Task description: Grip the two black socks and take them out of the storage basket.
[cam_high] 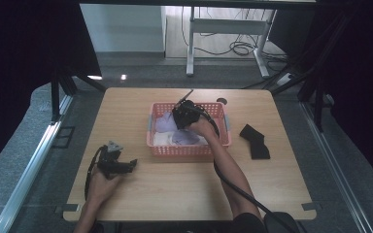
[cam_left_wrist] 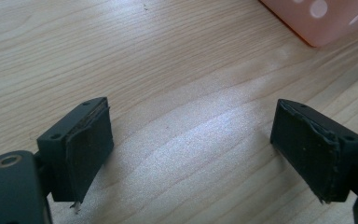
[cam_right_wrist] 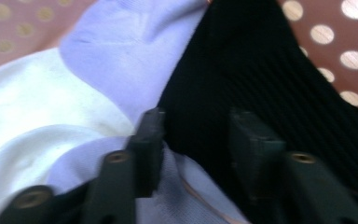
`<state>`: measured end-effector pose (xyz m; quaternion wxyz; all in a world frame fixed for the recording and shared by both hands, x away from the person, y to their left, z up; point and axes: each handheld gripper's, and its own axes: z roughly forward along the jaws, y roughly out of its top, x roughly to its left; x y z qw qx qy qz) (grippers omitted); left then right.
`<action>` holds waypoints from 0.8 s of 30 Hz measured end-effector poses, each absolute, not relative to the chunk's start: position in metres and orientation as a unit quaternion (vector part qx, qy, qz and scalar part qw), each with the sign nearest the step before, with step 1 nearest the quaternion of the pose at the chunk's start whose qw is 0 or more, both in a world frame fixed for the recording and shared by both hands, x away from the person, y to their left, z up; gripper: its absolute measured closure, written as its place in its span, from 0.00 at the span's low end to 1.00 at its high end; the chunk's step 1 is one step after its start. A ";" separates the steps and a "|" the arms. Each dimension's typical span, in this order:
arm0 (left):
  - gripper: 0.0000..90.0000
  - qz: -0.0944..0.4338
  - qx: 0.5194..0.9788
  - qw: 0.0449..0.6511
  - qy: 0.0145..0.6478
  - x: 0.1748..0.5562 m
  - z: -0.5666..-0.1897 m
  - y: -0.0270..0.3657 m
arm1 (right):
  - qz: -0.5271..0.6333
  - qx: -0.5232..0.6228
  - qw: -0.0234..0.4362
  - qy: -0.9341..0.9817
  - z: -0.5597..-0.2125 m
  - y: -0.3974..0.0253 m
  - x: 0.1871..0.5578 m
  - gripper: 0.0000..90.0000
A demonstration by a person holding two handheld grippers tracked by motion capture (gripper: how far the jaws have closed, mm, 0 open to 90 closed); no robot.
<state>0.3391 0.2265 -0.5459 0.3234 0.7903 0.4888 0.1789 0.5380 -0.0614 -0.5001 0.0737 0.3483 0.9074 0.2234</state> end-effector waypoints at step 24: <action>0.14 0.179 0.791 0.322 0.488 0.339 -0.546 0.227 | 0.260 0.347 0.082 0.897 -0.459 -0.082 0.524 0.97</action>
